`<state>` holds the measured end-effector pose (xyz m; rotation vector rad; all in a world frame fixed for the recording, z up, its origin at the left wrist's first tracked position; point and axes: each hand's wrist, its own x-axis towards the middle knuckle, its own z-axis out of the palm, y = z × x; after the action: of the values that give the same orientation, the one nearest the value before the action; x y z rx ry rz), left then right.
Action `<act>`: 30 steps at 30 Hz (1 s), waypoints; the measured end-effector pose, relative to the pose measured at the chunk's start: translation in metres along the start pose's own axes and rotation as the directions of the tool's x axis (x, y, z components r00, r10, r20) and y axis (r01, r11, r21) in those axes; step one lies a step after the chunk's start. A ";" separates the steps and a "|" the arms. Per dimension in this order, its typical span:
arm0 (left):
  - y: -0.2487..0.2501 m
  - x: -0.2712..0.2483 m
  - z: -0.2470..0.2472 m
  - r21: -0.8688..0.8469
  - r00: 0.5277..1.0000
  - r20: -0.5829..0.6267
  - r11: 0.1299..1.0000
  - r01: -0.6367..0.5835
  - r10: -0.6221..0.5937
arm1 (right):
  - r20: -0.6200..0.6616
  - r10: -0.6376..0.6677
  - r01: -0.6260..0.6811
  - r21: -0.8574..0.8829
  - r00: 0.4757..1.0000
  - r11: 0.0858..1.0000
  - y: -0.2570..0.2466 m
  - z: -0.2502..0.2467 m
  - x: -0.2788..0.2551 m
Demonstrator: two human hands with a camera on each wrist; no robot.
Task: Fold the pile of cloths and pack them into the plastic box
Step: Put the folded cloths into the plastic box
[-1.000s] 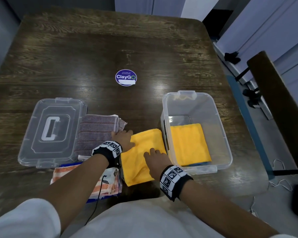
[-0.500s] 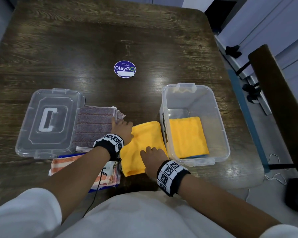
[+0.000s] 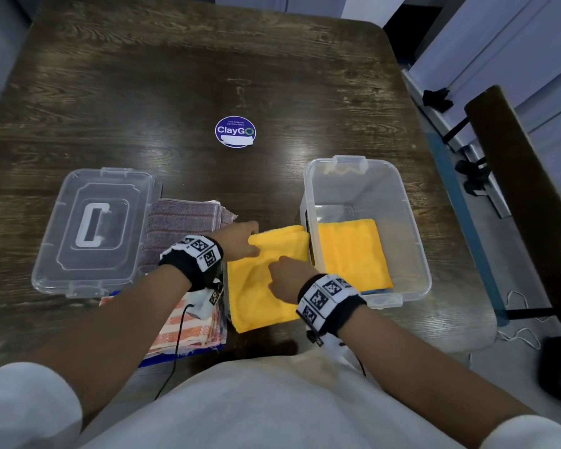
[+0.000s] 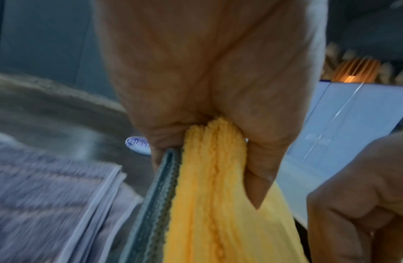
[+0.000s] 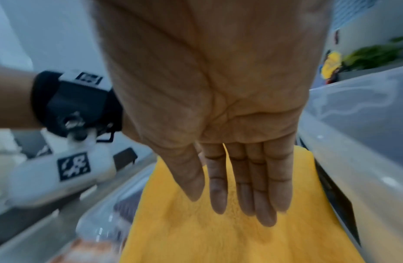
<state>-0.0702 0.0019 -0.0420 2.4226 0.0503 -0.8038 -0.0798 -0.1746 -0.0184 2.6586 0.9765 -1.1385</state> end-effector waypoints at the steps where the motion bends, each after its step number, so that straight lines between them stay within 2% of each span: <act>1: 0.005 -0.004 -0.008 -0.005 1.000 0.012 1.000 -0.021 0.021 | -0.012 0.000 0.001 0.051 1.000 0.999 0.003 -0.009 -0.003; 4: 0.022 -0.018 -0.034 0.041 0.995 -0.035 0.995 -0.091 0.092 | -0.064 -0.018 0.035 0.267 0.998 0.963 0.017 -0.031 -0.018; 7: 0.046 -0.034 -0.058 0.112 0.981 -0.096 0.981 -0.160 0.171 | -0.206 0.026 0.080 0.490 0.978 0.868 0.032 -0.049 -0.040; 11: 0.082 -0.057 -0.084 0.213 0.971 -0.096 0.957 -0.195 0.219 | -0.412 0.171 0.156 0.647 0.895 0.746 0.058 -0.057 -0.045; 13: 0.100 -0.069 -0.094 0.252 0.961 -0.100 0.941 -0.225 0.256 | -0.456 0.209 0.207 0.705 0.865 0.679 0.072 -0.059 -0.047; 15: 0.119 -0.082 -0.106 0.266 0.945 -0.101 0.924 -0.276 0.311 | -0.466 0.215 0.255 0.752 0.858 0.608 0.084 -0.063 -0.049; 17: 0.137 -0.093 -0.117 0.262 0.927 -0.100 0.909 -0.325 0.361 | -0.493 0.168 0.328 0.759 0.854 0.562 0.096 -0.065 -0.051; 19: 0.152 -0.100 -0.125 0.258 0.911 -0.105 0.896 -0.362 0.399 | -0.522 0.070 0.384 0.705 0.850 0.597 0.109 -0.065 -0.055; 21: 0.164 -0.104 -0.130 0.239 0.896 -0.115 0.887 -0.395 0.430 | -0.510 0.010 0.411 0.706 0.860 0.576 0.115 -0.070 -0.065; 26: 0.184 -0.099 -0.137 0.087 0.866 -0.229 0.895 -0.437 0.445 | -0.565 0.051 0.514 0.782 0.824 0.354 0.134 -0.082 -0.092; 30: 0.191 -0.082 -0.131 -0.117 0.858 -0.360 0.895 -0.430 0.365 | -0.581 0.160 0.546 0.809 0.798 0.217 0.157 -0.083 -0.101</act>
<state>-0.0273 -0.0745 0.1878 2.2429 -0.2318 -0.1892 0.0119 -0.3251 0.0848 4.2726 0.7823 -1.3015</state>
